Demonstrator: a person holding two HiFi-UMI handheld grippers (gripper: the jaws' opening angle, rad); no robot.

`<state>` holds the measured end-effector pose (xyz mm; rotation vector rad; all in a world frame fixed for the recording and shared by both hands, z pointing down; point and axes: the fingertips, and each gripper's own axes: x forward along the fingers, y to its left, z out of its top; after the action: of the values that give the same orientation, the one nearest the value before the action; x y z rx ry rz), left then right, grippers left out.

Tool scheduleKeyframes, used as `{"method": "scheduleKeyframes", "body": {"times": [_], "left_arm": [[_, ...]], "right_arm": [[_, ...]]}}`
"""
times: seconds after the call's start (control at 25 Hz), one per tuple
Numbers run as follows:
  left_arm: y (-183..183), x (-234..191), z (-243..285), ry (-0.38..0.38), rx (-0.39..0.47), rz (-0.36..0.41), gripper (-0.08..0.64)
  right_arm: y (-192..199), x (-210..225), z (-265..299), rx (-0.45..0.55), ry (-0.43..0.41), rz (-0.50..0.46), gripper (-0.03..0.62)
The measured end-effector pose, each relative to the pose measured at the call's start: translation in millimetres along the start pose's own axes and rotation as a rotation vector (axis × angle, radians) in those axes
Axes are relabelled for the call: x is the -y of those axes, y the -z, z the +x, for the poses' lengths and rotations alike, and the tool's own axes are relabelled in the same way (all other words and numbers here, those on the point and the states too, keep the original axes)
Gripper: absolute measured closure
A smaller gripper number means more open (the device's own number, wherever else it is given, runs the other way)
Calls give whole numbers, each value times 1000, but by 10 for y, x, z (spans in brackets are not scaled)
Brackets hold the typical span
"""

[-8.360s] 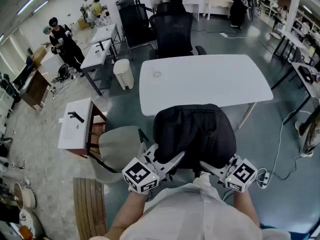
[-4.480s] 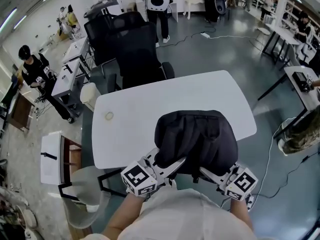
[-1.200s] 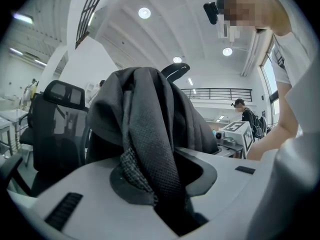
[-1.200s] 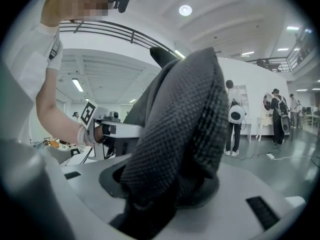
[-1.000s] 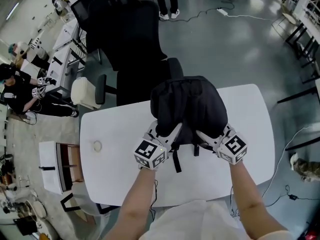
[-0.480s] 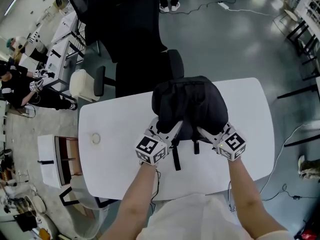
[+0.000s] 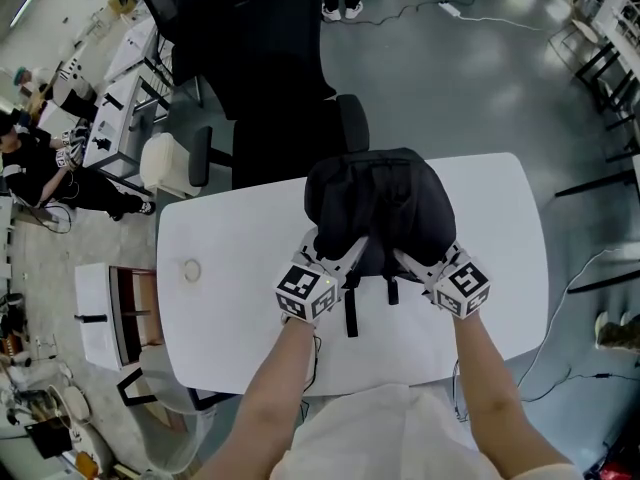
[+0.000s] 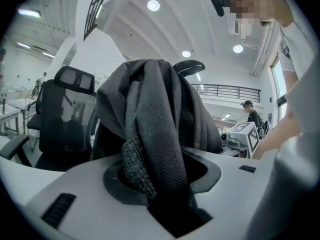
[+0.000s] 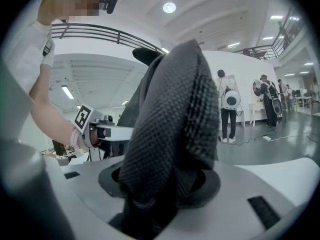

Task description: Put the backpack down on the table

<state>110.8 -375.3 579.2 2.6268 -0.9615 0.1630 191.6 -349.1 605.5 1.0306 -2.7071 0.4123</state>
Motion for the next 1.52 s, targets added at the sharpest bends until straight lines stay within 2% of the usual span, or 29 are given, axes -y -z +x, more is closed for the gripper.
{"method": "scheduleKeyframes", "body": {"times": [0.48,0.84,1.24,1.52], "left_arm": [[35,4,-7,-30,-36,5,353],[125,24,-61,-53,-81,28,324],[203,-60,-176,-96,-110,7,211],[224,-75,-360,-113,-103,1,204]], "right_arm": [[11,-6,-18,-13,18,18,366],[48,-18,-59,-37,42,19,298],[60,18,-109,-37,105,64,247],[112,6,-261,-46,144,70,247]]}}
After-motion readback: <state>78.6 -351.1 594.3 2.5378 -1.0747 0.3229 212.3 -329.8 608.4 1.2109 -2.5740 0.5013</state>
